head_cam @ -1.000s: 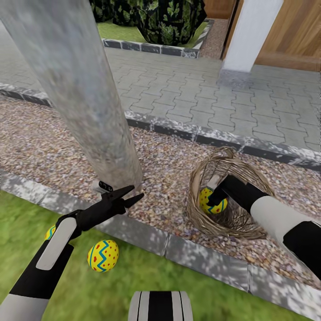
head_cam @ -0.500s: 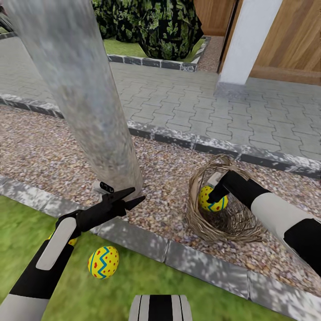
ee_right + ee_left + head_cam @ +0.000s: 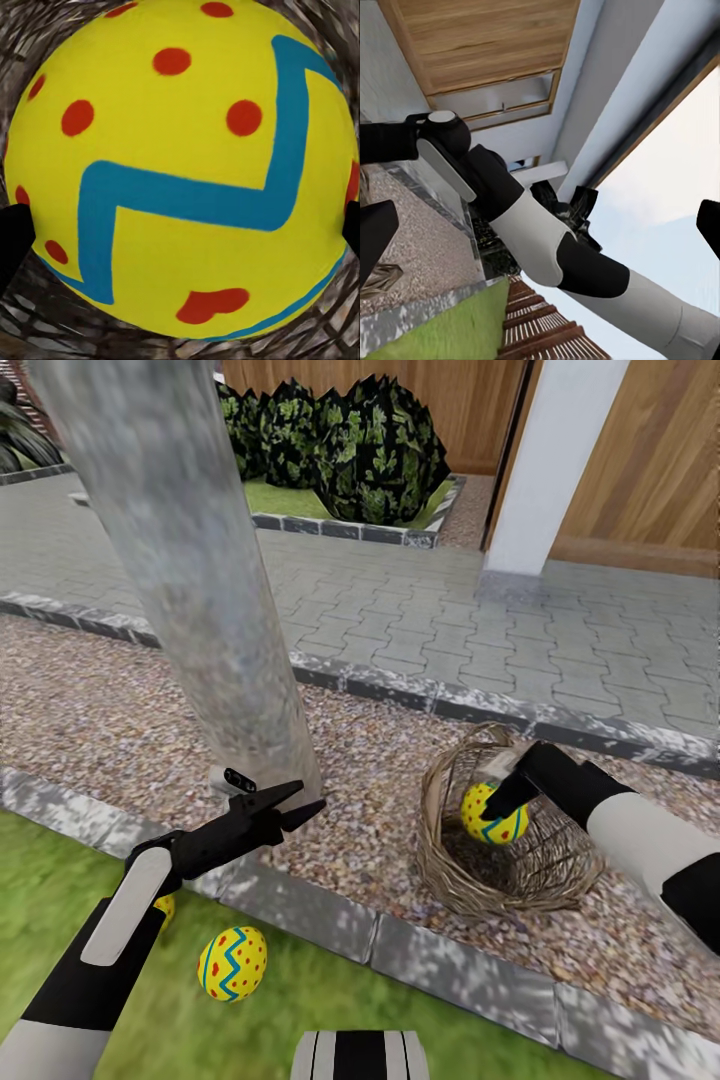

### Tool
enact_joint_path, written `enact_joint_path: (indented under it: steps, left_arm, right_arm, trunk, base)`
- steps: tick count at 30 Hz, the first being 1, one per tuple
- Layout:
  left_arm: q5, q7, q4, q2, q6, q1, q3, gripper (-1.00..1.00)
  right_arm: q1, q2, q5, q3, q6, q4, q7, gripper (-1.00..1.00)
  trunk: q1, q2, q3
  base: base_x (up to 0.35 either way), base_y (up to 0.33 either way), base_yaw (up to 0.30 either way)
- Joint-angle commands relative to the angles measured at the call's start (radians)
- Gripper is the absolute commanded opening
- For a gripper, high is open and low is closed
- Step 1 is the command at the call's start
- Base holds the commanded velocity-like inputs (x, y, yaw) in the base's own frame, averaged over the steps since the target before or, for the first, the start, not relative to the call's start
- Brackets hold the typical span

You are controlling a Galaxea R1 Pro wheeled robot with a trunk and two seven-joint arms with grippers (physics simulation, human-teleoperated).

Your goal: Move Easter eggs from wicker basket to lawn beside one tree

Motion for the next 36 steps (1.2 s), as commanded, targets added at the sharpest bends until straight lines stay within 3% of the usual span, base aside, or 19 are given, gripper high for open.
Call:
enact_joint_path:
  steps: [1,8,12,15,19,23,27,29,31,33,35,36]
  left_arm:
    - [0.001,-0.002,0.000,0.001,0.003,-0.001,-0.001,1.00]
    - [0.001,-0.002,0.000,0.000,0.003,-0.001,-0.001,1.00]
    - [0.001,-0.002,0.000,0.000,0.003,-0.001,-0.001,1.00]
    - [0.001,-0.002,0.000,0.000,0.003,-0.001,-0.001,1.00]
    - [0.001,-0.002,0.000,0.000,0.003,-0.001,-0.001,1.00]
    - [0.001,-0.002,0.000,0.000,0.003,-0.001,-0.001,1.00]
    - [0.001,-0.002,0.000,0.000,0.003,-0.001,-0.001,1.00]
    - [0.001,-0.002,0.000,0.000,0.003,-0.001,-0.001,1.00]
    - [0.001,-0.002,0.000,0.000,0.003,-0.001,-0.001,1.00]
    - [0.001,-0.002,0.000,0.001,0.004,-0.001,-0.001,1.00]
    - [0.001,-0.002,-0.002,0.002,0.005,0.000,-0.001,1.00]
    - [0.001,-0.002,-0.004,0.003,0.007,-0.001,-0.001,1.00]
  right_arm:
    - [0.000,-0.005,0.011,0.001,0.002,-0.002,0.032,-1.00]
    - [0.000,-0.019,0.014,0.001,0.072,-0.023,0.042,-1.00]
    - [0.002,-0.040,0.013,-0.044,0.112,-0.084,0.045,-1.00]
    - [0.004,-0.070,0.014,-0.061,0.208,-0.203,0.067,-1.00]
    - [0.011,-0.140,0.009,-0.069,0.302,-0.399,0.111,-1.00]
    - [0.011,-0.176,0.008,-0.118,0.309,-0.433,0.145,-1.00]
    - [0.011,-0.205,0.008,-0.134,0.309,-0.438,0.148,-1.00]
    - [0.011,-0.230,-0.004,-0.213,0.309,-0.444,0.163,-1.00]
    - [0.013,-0.257,-0.054,-0.284,0.308,-0.450,0.250,-1.00]
    - [0.013,-0.284,-0.090,-0.315,0.308,-0.453,0.364,-1.00]
    - [0.017,-0.290,-0.114,-0.334,0.306,-0.454,0.416,-1.00]
    - [0.020,-0.290,-0.153,-0.359,0.305,-0.455,0.423,-1.00]
  trunk:
    - [-0.001,0.000,0.003]
    - [-0.004,0.002,0.030]
    - [-0.005,0.003,0.046]
    - [-0.007,0.003,0.057]
    - [-0.009,0.004,0.073]
    - [-0.012,0.009,0.088]
    - [-0.028,0.037,0.100]
    - [-0.035,0.051,0.107]
    - [-0.043,0.065,0.113]
    - [-0.051,0.079,0.119]
    - [-0.058,0.093,0.125]
    - [-0.062,0.100,0.129]
  base:
    - [0.000,0.000,0.000]
    - [0.000,0.000,0.000]
    - [0.000,0.000,0.000]
    - [0.000,0.000,0.000]
    - [0.000,0.000,0.000]
    - [0.000,0.000,0.000]
    - [0.000,0.000,0.000]
    - [0.000,0.000,0.000]
    - [0.000,0.000,0.000]
    - [0.000,0.000,0.000]
    - [0.000,0.000,0.000]
    - [0.000,0.000,0.000]
